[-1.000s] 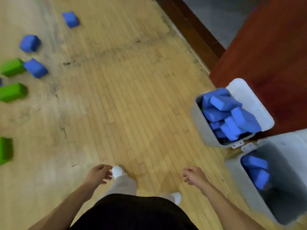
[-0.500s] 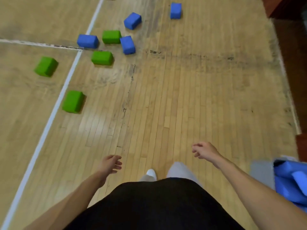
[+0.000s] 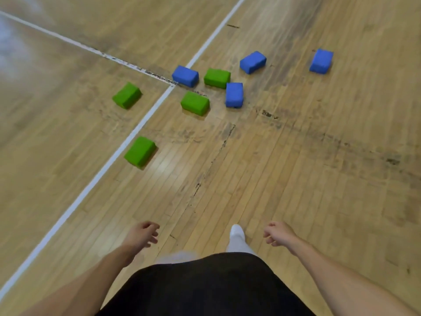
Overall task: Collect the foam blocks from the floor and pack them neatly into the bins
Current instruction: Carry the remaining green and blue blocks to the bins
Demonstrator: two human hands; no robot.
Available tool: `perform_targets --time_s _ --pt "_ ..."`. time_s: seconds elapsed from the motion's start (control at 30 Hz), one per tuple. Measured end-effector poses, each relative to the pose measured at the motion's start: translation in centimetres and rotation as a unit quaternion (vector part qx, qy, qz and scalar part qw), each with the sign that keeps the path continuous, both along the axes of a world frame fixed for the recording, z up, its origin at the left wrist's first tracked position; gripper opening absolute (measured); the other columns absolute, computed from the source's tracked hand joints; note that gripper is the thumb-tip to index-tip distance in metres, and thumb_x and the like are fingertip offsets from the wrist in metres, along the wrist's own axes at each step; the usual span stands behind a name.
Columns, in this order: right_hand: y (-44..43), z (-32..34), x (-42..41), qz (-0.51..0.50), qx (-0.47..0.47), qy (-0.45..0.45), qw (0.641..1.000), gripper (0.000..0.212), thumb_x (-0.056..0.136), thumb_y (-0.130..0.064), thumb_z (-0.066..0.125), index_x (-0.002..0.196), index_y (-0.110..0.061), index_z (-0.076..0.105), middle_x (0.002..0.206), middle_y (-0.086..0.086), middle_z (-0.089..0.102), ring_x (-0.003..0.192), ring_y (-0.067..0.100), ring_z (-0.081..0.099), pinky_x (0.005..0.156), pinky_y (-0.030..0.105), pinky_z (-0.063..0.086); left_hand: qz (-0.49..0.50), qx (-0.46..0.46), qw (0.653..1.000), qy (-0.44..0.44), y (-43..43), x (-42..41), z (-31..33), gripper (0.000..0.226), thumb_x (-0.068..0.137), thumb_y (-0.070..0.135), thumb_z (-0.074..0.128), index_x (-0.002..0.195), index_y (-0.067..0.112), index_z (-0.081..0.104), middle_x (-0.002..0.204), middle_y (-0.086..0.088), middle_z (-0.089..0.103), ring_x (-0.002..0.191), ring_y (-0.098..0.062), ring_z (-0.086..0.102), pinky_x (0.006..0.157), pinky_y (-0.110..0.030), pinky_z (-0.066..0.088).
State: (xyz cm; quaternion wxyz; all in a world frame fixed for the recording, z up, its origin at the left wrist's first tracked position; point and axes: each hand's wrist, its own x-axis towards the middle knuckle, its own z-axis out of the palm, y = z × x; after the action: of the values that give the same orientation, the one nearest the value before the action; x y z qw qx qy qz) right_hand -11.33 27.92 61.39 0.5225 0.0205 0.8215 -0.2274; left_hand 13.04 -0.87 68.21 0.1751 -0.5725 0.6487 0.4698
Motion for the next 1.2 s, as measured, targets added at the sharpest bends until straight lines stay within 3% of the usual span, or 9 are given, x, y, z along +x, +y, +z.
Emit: perform_targets --time_s 0.2,0.47,0.67,0.83,1.03,1.1,1.2 --pt "-11.2 -0.1 -8.2 0.072 -0.036 -0.001 0.997 0.012 0.092 -0.016 0.052 0.087 -0.011 0.061 0.082 0.005 0.064 0.061 0.016 0.058 0.055 0.025 0.045 0.083 -0.018 0.996 0.034 -4.3 -5.1 1.0 0.021 0.1 0.018 0.042 0.104 0.015 0.062 0.096 -0.009 0.065 0.088 -0.022 0.064 0.072 -0.029 0.051" --pt "-26.3 -1.9 -13.8 0.153 0.003 -0.006 0.988 0.018 0.095 -0.022 0.049 0.103 -0.012 0.062 0.098 0.005 0.066 0.075 0.015 0.064 0.069 0.029 0.053 0.177 0.021 0.983 0.032 -15.7 -7.1 -2.7 0.022 0.099 0.016 0.041 0.103 0.014 0.063 0.097 -0.012 0.066 0.089 -0.026 0.065 0.077 -0.035 0.053" --pt "-40.0 -0.2 -15.9 0.189 0.029 0.002 0.982 0.016 0.094 -0.02 0.051 0.104 -0.012 0.061 0.09 0.001 0.065 0.071 0.013 0.062 0.069 0.029 0.05 0.189 0.045 0.98 0.028 -28.3 -9.4 -3.3 0.023 0.098 0.018 0.041 0.106 0.014 0.063 0.096 -0.009 0.066 0.089 -0.024 0.064 0.079 -0.035 0.053" --pt "-52.3 1.5 -18.5 0.229 -0.012 0.028 0.973 0.014 0.092 -0.019 0.052 0.097 -0.013 0.062 0.092 0.003 0.067 0.075 0.013 0.063 0.068 0.028 0.05 0.165 0.044 0.984 0.04 -38.4 -12.2 -2.6 0.023 0.1 0.02 0.041 0.11 0.013 0.061 0.099 -0.01 0.064 0.091 -0.024 0.062 0.078 -0.032 0.051" --pt "-65.2 -0.4 -22.4 0.337 -0.031 0.018 0.941 0.01 0.092 -0.021 0.054 0.091 -0.016 0.062 0.093 0.004 0.067 0.073 0.017 0.063 0.07 0.03 0.048 0.151 0.04 0.987 0.018 -47.8 -16.0 -4.0 0.022 0.097 0.018 0.042 0.105 0.016 0.063 0.097 -0.007 0.066 0.086 -0.02 0.063 0.075 -0.031 0.049" --pt "-69.2 -1.5 -23.4 0.407 -0.033 0.015 0.913 0.009 0.092 -0.021 0.053 0.091 -0.019 0.062 0.093 0.001 0.065 0.084 0.021 0.064 0.076 0.033 0.049 0.153 0.035 0.988 0.006 -50.5 -17.2 -4.9 0.021 0.096 0.017 0.043 0.1 0.017 0.064 0.094 -0.006 0.067 0.082 -0.019 0.064 0.073 -0.032 0.048" --pt "-75.0 -4.0 -24.0 0.507 -0.064 0.026 0.859 0.02 0.094 -0.024 0.052 0.107 -0.015 0.065 0.097 -0.003 0.059 0.097 0.019 0.06 0.08 0.03 0.044 0.132 0.012 0.991 0.002 -54.3 -19.3 -7.4 0.018 0.094 0.016 0.046 0.094 0.02 0.064 0.087 -0.003 0.067 0.08 -0.019 0.065 0.073 -0.032 0.049"
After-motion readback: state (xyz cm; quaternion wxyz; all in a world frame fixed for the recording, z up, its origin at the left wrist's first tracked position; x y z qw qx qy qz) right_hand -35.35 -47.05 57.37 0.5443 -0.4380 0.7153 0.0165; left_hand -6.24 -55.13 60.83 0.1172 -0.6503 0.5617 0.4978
